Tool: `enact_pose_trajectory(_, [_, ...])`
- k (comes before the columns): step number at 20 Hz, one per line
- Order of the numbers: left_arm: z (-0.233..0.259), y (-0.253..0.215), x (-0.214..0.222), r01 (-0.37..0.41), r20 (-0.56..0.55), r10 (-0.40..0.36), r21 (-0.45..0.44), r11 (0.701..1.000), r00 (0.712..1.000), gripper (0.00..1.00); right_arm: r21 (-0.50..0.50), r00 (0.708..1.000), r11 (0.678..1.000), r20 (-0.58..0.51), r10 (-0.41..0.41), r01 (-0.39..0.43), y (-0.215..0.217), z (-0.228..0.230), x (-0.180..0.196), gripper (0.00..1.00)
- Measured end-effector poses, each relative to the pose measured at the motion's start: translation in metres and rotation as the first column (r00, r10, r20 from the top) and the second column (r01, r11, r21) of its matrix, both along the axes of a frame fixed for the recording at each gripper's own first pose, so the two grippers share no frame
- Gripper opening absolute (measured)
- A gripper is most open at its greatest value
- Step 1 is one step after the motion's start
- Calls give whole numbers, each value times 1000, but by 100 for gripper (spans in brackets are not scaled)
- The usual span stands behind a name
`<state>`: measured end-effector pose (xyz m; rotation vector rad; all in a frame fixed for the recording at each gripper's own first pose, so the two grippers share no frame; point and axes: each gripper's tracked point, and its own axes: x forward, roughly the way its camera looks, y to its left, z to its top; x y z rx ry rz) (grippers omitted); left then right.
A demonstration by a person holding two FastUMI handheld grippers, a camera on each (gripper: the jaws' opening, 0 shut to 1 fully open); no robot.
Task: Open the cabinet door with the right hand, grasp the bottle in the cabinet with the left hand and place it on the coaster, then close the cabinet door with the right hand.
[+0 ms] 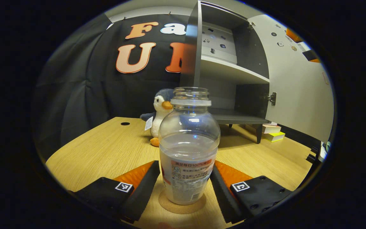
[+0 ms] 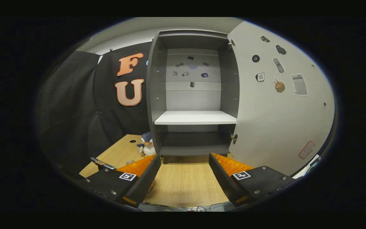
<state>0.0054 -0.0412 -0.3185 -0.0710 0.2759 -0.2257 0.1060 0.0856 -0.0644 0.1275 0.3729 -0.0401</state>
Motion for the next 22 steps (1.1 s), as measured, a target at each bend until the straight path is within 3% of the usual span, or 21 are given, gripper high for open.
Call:
enact_pose_trajectory(17, [59, -15, 24, 46, 93, -47, 17, 999, 995, 97, 37, 1000, 999, 24, -3, 2, -3, 8, -3, 94])
enact_pose_trajectory(22, [94, -21, 32, 58, 142, -60, 23, 998, 988, 97, -13, 998, 1000, 61, -9, 10, -11, 18, -8, 94])
